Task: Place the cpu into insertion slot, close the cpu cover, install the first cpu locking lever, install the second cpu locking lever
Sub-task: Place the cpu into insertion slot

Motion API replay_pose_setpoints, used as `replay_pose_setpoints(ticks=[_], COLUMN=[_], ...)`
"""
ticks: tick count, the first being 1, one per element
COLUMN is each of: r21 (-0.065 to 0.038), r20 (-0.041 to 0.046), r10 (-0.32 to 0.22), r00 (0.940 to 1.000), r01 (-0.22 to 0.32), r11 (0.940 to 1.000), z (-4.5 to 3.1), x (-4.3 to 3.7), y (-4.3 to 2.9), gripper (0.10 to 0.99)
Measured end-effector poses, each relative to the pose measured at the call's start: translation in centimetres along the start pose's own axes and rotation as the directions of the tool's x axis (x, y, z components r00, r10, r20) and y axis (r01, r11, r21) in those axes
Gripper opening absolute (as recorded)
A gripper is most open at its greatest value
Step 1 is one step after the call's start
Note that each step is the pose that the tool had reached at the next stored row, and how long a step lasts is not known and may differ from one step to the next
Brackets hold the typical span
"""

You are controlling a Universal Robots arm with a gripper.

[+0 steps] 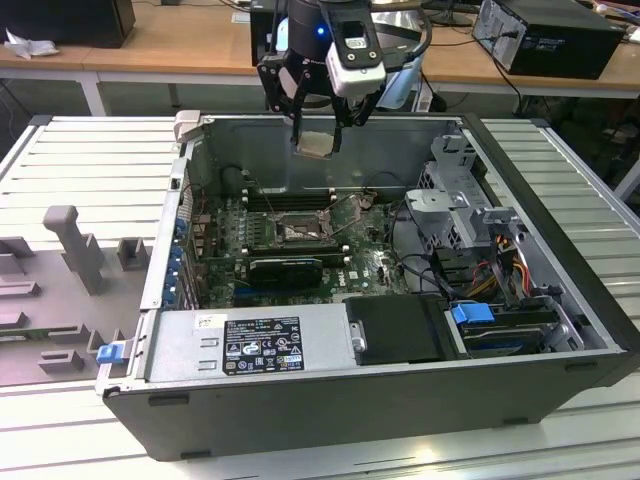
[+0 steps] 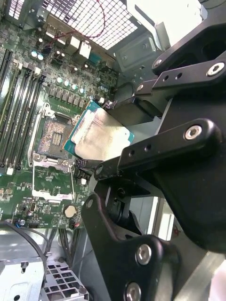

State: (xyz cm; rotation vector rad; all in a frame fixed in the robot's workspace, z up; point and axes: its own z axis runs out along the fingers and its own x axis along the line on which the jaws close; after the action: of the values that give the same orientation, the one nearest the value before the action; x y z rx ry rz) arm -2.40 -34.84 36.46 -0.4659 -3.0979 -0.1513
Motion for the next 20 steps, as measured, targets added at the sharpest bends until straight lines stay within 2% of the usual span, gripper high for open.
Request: replay_pose_setpoints(ticks=[20], r21=[-0.002], r20=[0.0064], r10=[0.067], r00=[0.9977], r01=[-0.067], r11=[0.9977], z=[0.00], x=[0.00], y=[0.00], gripper=[0.529])
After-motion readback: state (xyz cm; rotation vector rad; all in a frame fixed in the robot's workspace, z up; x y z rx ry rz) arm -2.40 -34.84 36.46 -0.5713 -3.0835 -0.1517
